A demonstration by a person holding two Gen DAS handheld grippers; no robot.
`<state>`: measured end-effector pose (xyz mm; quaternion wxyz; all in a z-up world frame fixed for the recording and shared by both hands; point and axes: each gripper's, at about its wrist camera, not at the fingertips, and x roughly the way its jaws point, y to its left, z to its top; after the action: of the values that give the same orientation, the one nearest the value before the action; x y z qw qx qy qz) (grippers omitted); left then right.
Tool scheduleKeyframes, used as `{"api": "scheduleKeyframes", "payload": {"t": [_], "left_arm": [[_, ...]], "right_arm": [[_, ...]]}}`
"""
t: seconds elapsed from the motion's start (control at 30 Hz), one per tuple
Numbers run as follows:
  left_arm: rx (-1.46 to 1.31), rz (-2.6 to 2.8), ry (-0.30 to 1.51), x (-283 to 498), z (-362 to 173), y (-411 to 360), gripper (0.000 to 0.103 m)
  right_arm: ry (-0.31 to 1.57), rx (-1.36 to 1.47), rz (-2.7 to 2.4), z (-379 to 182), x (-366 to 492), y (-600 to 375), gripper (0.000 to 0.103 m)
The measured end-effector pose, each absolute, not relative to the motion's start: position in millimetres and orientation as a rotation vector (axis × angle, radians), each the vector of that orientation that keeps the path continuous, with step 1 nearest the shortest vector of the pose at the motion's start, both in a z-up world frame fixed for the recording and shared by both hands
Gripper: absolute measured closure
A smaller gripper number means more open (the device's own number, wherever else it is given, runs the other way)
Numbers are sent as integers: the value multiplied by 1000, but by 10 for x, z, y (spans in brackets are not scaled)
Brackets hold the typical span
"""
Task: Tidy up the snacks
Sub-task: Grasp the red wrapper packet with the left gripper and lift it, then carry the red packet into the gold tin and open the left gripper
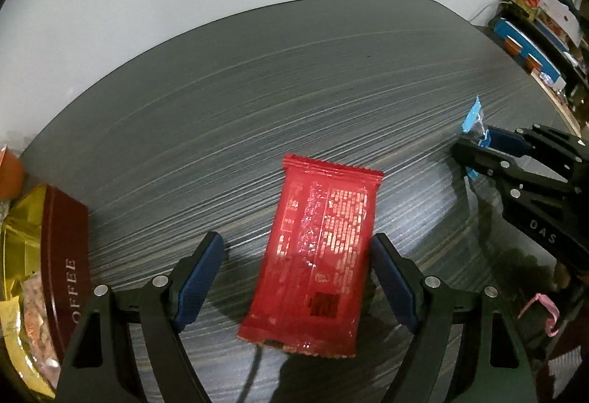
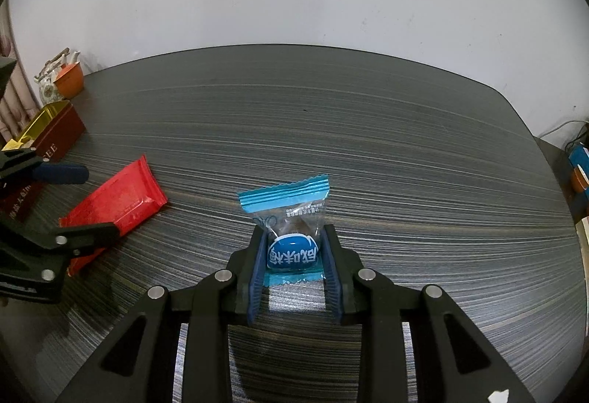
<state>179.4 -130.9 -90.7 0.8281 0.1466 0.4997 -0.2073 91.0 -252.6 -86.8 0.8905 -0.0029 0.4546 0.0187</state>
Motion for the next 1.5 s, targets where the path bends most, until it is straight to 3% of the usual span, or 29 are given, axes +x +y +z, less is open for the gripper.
{"api": "scheduleKeyframes", "payload": {"t": [0.4,0.47,0.6,0.8,1.5], "left_arm": [[266,-445,1070,1826,-948,-1211,22],[247,-442,1074,1816,-941,-1148,26],[262,-467,1064,1734,-896,-1094,46],[262,-445,1057,1685,-868,-1114,55],[179,-320,1034,1387,-637,-868,56]], "right_arm": [[944,-6,38,-872,909,-2525,75],[944,-6,38,-872,909,-2523,75],[944,-6,38,-873,909,-2525,75],[945,-6,38,-873,910,-2525,75],[945,-5,38,-878,909,-2526,75]]}}
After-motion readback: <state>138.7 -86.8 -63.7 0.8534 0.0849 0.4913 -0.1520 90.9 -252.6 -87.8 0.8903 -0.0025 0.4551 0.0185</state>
